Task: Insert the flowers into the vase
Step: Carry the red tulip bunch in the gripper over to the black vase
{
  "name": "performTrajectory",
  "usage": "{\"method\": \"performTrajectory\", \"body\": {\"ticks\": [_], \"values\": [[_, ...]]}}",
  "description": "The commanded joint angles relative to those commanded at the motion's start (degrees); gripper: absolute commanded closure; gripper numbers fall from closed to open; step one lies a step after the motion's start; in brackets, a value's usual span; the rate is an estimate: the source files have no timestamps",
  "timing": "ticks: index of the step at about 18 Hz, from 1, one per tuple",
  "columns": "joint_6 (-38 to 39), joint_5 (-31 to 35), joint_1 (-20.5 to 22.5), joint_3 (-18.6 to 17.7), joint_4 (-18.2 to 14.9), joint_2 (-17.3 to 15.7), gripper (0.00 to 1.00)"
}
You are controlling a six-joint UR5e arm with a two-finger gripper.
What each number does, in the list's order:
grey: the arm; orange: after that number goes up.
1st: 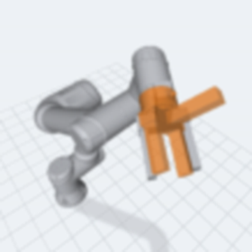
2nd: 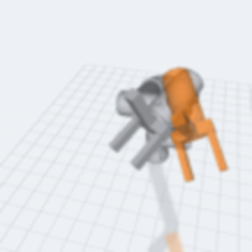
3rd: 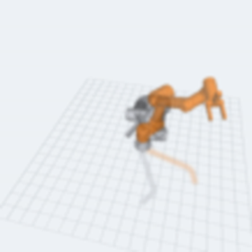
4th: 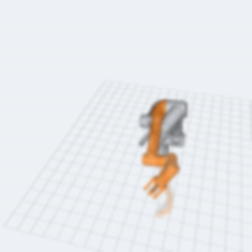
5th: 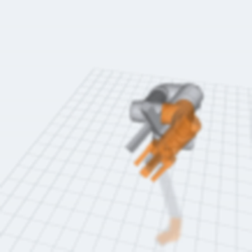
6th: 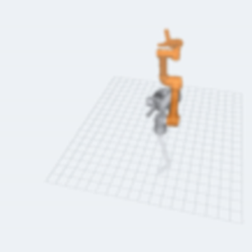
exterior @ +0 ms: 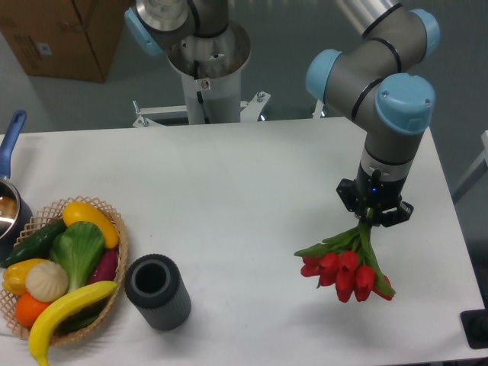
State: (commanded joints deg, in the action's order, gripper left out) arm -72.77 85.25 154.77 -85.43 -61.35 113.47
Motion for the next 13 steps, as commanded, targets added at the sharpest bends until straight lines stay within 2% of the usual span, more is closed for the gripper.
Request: {"method": "performTrajectory", "body": {"ticks": [3,5,10,11,13], "values": [[0.09,-0.96,-0.17,0.18,0.0,-0.52,0.99],[1.31,-5.95,-0.17,0.7,0.0,-1.23,1.0],[3.33,-25.96,-0.09,-0.88,2.28,-4.65,1.0],[5.43,-31.76,-0.17,-1.14,3.94,-4.75,1.0],[12.0,-41.44,-0.44,-1.32,9.29,-5.1,1.0]]}}
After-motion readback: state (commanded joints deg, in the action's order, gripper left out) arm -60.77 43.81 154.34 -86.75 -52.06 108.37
